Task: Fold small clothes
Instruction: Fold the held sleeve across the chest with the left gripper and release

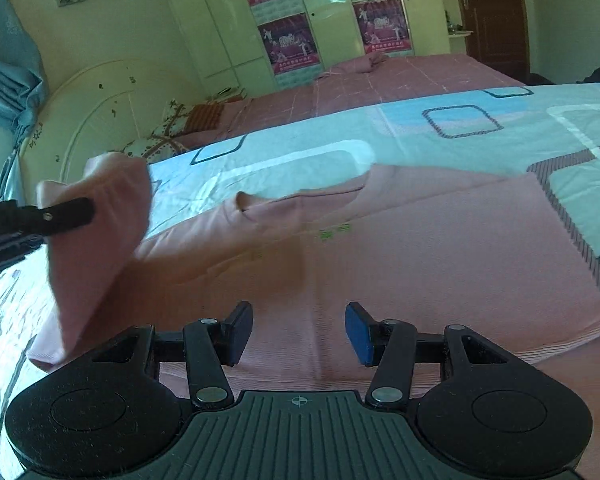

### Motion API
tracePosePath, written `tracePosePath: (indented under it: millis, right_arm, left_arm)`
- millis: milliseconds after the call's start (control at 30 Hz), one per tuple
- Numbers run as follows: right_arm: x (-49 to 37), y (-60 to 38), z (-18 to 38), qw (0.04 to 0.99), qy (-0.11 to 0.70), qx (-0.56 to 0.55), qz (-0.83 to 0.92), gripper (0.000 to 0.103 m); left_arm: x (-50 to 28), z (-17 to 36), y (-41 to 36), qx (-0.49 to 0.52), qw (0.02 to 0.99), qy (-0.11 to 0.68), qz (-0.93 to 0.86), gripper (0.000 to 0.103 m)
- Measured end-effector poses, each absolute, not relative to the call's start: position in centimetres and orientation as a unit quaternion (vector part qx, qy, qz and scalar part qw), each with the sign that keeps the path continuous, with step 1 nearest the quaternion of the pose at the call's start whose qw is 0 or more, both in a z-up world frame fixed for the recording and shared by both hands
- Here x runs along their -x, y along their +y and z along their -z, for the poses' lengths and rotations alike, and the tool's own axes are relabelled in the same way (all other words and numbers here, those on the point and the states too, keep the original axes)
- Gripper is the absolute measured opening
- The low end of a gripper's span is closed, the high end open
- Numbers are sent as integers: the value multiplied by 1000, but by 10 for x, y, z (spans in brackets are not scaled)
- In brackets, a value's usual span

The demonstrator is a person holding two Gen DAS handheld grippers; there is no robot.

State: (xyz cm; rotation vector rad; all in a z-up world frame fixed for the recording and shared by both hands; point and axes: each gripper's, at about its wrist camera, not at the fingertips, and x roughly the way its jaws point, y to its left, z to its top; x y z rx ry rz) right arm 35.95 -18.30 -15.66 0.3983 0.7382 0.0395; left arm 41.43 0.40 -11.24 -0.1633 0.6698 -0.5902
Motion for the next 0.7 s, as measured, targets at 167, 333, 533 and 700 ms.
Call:
tracePosePath:
  millis: [167,333,533,700]
  right_arm:
    - [-341,-228,159,910,356,-212,0,51]
    - [-332,-247,161,905,355,-234,-14,51]
    - [-342,-242,172,888,368,-271,-55,76]
    - [-359,-223,185,869,399,-281,-78,76]
  left_arm:
    - [-410,166,-76,-12,861,393,321,34]
    - [-385,162,-63,-18,876,386,289,75]
    - [-368,139,10,-35,915,355,189,81]
    - [-358,149,71,-66,923,369,85,81]
